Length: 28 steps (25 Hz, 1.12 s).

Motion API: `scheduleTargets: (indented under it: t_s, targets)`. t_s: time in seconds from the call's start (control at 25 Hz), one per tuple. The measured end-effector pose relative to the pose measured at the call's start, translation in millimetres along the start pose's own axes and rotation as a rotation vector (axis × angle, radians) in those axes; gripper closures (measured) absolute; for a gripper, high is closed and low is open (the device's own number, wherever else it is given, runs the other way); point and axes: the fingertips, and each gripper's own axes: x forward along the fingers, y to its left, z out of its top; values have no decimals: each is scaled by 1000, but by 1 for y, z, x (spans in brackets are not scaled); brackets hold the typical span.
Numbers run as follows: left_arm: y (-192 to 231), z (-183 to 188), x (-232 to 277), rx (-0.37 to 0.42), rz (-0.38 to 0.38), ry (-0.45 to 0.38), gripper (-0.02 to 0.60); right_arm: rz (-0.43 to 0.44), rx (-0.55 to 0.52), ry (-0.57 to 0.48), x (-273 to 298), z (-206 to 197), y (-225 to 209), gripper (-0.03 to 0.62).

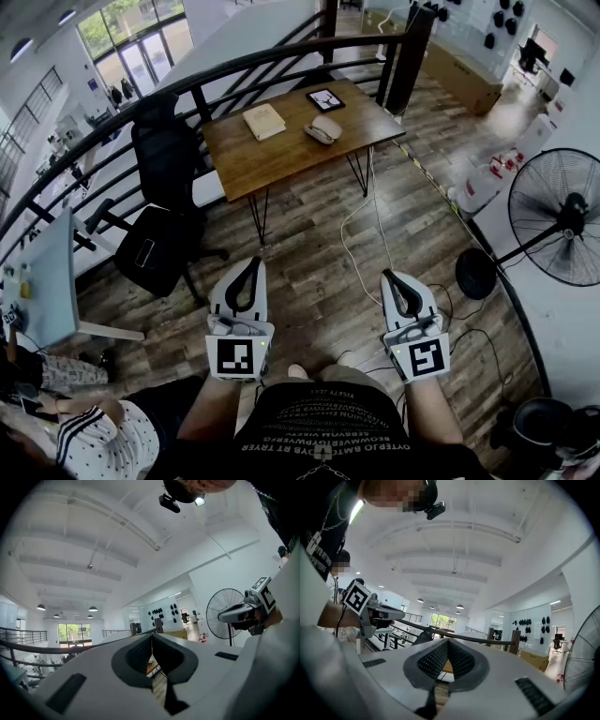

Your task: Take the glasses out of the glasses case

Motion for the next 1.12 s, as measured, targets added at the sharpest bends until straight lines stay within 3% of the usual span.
scheduleTargets:
  t_s: [0.32,0.56,0.72,0.88,1.12]
  targets:
    - [11,-2,-15,30,-42,-15,554,-14,41,10,9,3,29,580]
    - [14,-7,-11,-5,-53,-33,554,-48,44,-39,9,6,22,577]
    - [9,-13,-1,4,-80,-28,554,-58,42,-12,15,-1,13,575]
    - [12,-17,17,-1,-95,-16,552,-48,56,-1,31,-7,2,478]
    - [22,-21,65,-16,-105,-16,552,-20,65,8,78,-20,-23,443]
